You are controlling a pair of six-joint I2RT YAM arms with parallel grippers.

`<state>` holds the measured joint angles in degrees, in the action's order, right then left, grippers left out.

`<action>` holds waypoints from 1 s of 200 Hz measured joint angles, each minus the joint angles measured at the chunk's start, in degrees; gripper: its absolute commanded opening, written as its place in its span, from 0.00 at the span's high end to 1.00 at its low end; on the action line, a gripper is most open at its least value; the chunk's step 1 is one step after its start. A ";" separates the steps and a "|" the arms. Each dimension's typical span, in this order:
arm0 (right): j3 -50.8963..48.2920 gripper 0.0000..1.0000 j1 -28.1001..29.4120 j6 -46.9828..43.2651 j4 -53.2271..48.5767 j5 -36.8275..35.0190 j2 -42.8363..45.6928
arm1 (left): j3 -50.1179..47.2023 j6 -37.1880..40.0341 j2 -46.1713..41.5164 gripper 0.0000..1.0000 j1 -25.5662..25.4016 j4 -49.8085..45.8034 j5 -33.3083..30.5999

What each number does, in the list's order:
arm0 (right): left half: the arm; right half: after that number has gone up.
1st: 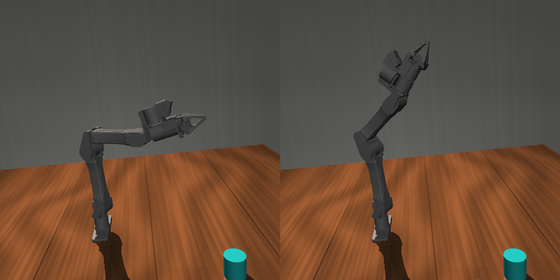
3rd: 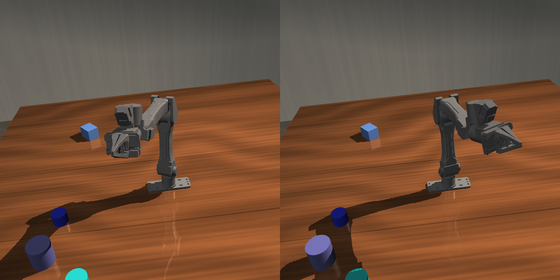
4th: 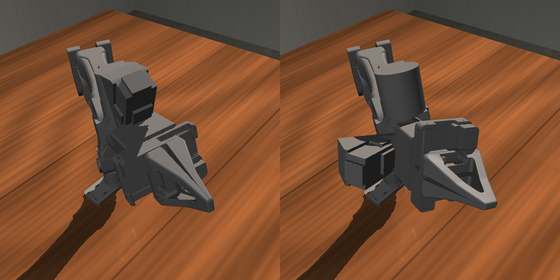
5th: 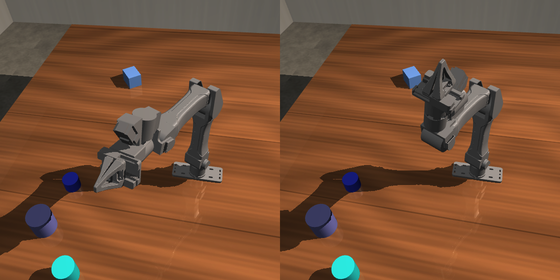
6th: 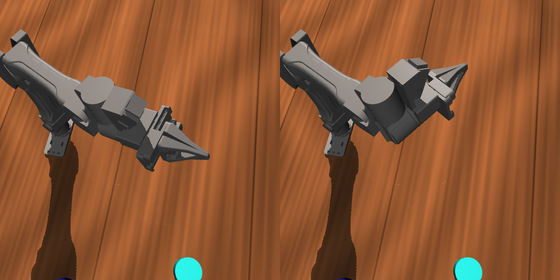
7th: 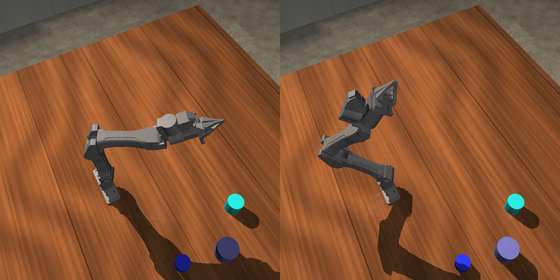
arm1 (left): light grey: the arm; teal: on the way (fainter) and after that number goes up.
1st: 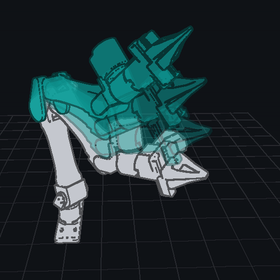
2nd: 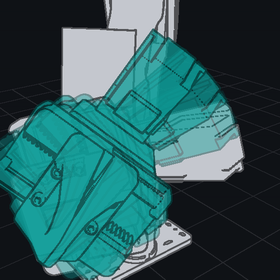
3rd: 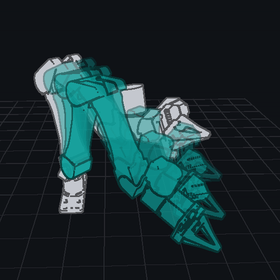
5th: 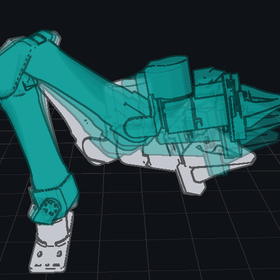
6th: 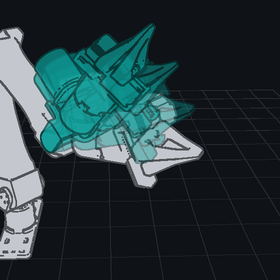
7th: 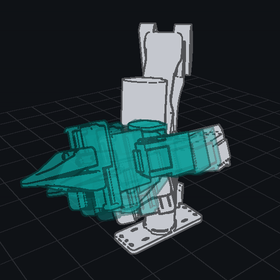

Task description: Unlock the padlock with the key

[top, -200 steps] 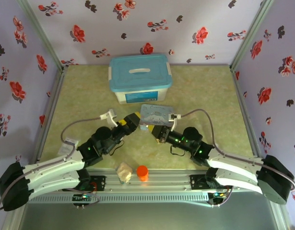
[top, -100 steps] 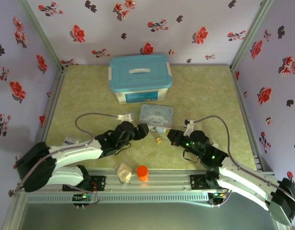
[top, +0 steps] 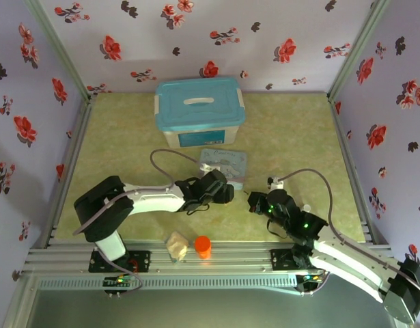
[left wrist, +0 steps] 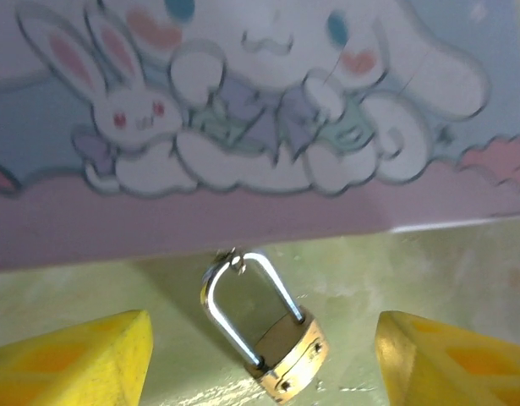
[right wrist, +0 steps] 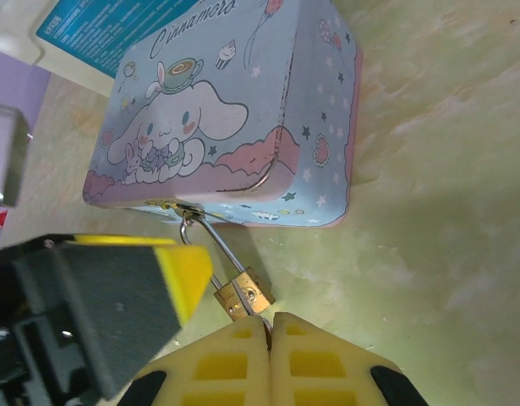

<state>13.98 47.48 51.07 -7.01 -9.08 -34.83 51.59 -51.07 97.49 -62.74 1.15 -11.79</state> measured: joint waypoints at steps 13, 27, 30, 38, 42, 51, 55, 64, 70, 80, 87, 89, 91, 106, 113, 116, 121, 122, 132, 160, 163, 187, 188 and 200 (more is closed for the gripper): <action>-0.68 1.00 0.00 0.20 0.00 0.00 0.81 | -0.17 -1.01 0.85 0.32 -0.52 0.31 -0.28; -1.36 1.00 0.00 0.55 0.00 0.00 1.25 | -1.20 -2.32 0.92 0.31 -1.16 1.25 -0.87; -1.46 1.00 0.00 0.55 0.00 0.02 1.27 | -1.46 -2.75 0.92 0.32 -1.33 1.44 -1.07; -1.79 1.00 0.00 0.57 0.00 0.02 1.31 | -2.10 -3.52 0.96 0.33 -1.62 2.36 -1.31; -1.88 1.00 0.00 0.59 0.00 0.02 1.31 | -2.47 -4.02 0.98 0.33 -1.77 2.93 -1.42; -2.14 1.00 0.00 0.72 0.02 0.02 1.31 | -3.45 -5.14 1.22 0.34 -2.03 5.01 -1.73; -2.23 1.00 0.00 0.81 0.02 0.02 1.31 | -3.80 -5.40 1.38 0.35 -2.12 5.79 -1.73; -2.38 1.00 0.00 1.03 0.04 0.02 1.31 | -4.35 -6.58 2.16 0.37 -2.23 7.37 -2.12; -2.47 1.00 0.00 1.05 0.04 0.02 1.31 | -4.52 -7.26 2.73 0.39 -2.29 8.24 -2.91; -2.54 1.00 0.00 1.27 0.04 0.02 1.31 | -4.70 -7.89 2.78 0.41 -2.51 9.09 -3.52; -2.54 1.00 0.00 1.44 0.04 0.04 1.36 | -4.83 -8.52 3.10 0.43 -2.64 10.49 -3.72; -2.58 1.00 0.00 1.49 0.07 0.04 1.40 | -4.85 -8.79 3.23 0.44 -2.67 10.82 -3.82; -2.58 1.00 0.00 1.53 0.09 0.04 1.42 | -4.90 -9.09 3.39 0.44 -2.73 11.10 -3.93; -2.86 1.00 0.00 1.90 0.33 0.07 1.51 | -5.31 -9.94 3.91 0.45 -3.21 12.52 -5.44; -3.02 1.00 0.00 2.05 0.55 0.07 1.51 | -5.55 -10.23 3.98 0.46 -3.52 13.11 -6.23; -3.10 1.00 0.00 2.10 0.72 0.07 1.51 | -5.66 -10.38 4.09 0.47 -3.63 13.40 -6.43; -3.28 1.00 0.00 2.14 1.07 0.07 1.51 | -5.77 -10.62 4.26 0.48 -3.80 13.86 -7.06; -3.32 1.00 0.00 2.16 1.14 0.07 1.51 | -5.81 -10.69 4.33 0.49 -3.82 13.94 -7.19; -3.76 1.00 0.00 2.60 1.88 0.17 1.46 | -6.23 -11.43 4.66 0.51 -4.09 15.17 -8.28; -5.49 1.00 0.00 4.61 4.92 0.90 0.15 | -7.76 -12.85 5.35 0.56 -4.57 19.47 -10.54; -5.70 1.00 0.00 4.83 5.40 1.03 -0.04 | -7.85 -12.98 5.46 0.57 -4.61 19.89 -10.67; -7.63 1.00 0.02 7.15 9.33 1.81 -3.02 | -8.31 -13.60 6.51 0.58 -4.66 23.63 -11.26; -7.69 1.00 0.02 7.17 9.40 1.84 -3.13 | -8.33 -13.62 6.54 0.58 -4.66 23.76 -11.26; -8.22 1.00 0.20 8.04 10.84 1.99 -4.79 | -8.31 -13.81 7.19 0.59 -4.68 25.33 -11.32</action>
<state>5.76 47.68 59.11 3.84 -7.09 -39.62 43.29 -64.88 104.68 -67.42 26.48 -23.11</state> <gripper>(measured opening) 0.039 0.419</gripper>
